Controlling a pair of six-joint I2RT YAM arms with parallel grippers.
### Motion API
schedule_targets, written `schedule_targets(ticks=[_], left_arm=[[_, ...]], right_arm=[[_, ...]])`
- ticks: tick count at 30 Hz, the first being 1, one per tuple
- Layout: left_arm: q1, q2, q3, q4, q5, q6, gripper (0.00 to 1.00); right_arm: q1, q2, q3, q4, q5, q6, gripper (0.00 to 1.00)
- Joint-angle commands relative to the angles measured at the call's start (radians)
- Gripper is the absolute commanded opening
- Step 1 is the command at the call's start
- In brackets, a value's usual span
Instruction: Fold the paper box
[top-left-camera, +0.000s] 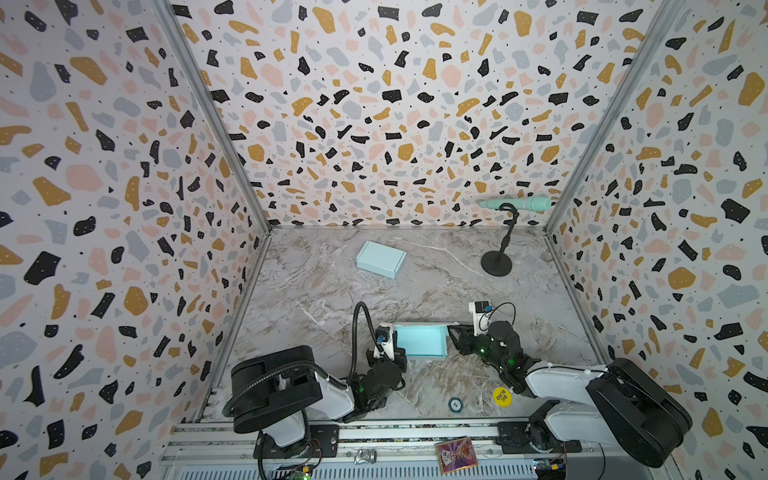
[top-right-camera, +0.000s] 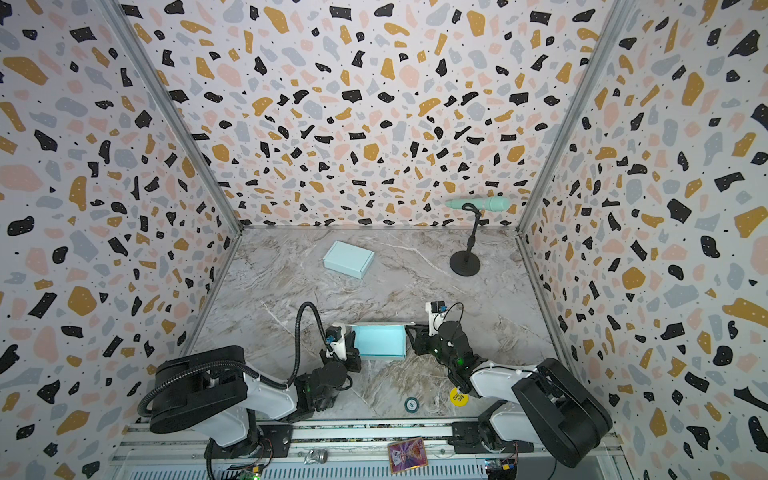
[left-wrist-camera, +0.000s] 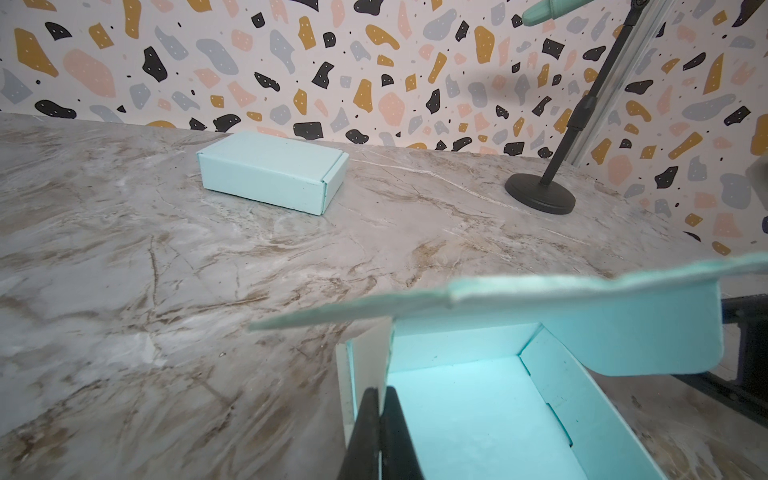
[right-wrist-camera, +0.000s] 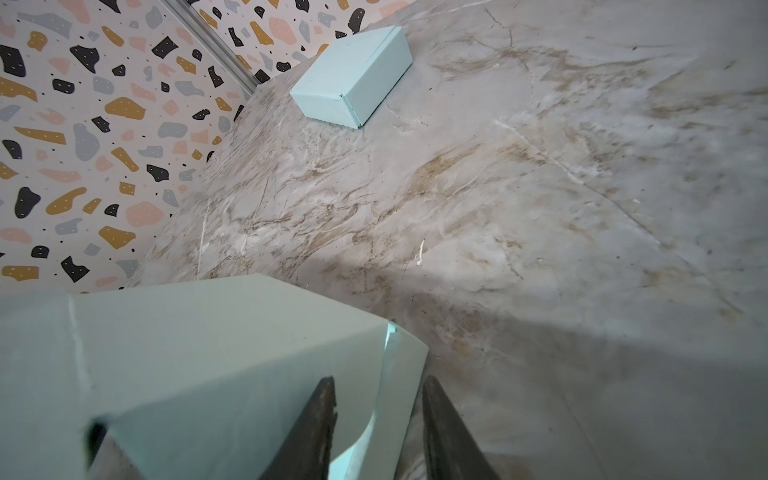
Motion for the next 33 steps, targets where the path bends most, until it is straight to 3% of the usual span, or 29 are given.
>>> schedule_targets(ticks=[1,11,26,33], left_arm=[[-0.005,0.021,0.007,-0.034,0.032,-0.003,0.0],[-0.005,-0.005,-0.003,-0.051,0.039,-0.025,0.0],[-0.014,0.007,-0.012,-0.031,0.052,-0.022,0.0],[-0.017,0.064,-0.056,0.057,0.052,-0.022,0.0]], right_arm=[[0.042,0.011,0.041,0.024,-0.007,-0.014,0.36],[0.094,-0.095,-0.022,-0.071,0.095,0.012,0.35],[0.151,0.018,0.021,-0.002,0.077,0.008,0.34],[0.151,-0.069,-0.033,-0.06,0.136,0.007,0.34]])
